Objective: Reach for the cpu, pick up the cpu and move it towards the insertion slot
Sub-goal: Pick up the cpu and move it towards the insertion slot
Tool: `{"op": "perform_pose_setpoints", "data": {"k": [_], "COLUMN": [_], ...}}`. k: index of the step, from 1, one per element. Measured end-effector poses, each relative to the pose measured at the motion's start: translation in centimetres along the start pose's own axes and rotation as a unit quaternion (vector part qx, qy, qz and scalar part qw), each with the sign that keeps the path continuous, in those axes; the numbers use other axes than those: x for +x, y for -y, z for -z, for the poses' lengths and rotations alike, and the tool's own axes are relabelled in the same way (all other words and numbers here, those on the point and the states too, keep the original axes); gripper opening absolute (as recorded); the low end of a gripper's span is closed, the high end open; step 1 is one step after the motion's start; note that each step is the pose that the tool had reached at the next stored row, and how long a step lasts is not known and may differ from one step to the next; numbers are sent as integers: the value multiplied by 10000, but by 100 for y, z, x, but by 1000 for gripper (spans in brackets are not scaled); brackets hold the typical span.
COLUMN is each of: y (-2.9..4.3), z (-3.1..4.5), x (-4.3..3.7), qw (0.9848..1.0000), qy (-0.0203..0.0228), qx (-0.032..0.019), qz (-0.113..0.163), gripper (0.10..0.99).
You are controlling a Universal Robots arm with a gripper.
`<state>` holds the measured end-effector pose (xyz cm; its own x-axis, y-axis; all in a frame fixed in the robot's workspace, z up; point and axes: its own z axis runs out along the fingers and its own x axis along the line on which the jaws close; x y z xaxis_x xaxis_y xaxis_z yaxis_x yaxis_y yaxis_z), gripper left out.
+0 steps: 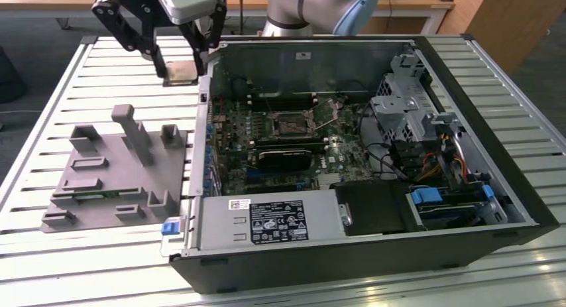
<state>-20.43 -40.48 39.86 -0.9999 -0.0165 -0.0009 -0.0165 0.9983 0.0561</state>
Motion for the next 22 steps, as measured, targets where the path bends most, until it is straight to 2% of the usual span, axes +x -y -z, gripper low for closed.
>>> {"op": "perform_pose_setpoints", "data": {"k": [6,19,22], "y": [-27,-96,-131], "z": [-2,-6,-9], "x": [-154,-579,-670], "qw": [10000,10000,10000], "qy": [0,0,0], "qx": [-2,-3,-5], "qz": [0,0,0], "gripper": [533,533,533]}}
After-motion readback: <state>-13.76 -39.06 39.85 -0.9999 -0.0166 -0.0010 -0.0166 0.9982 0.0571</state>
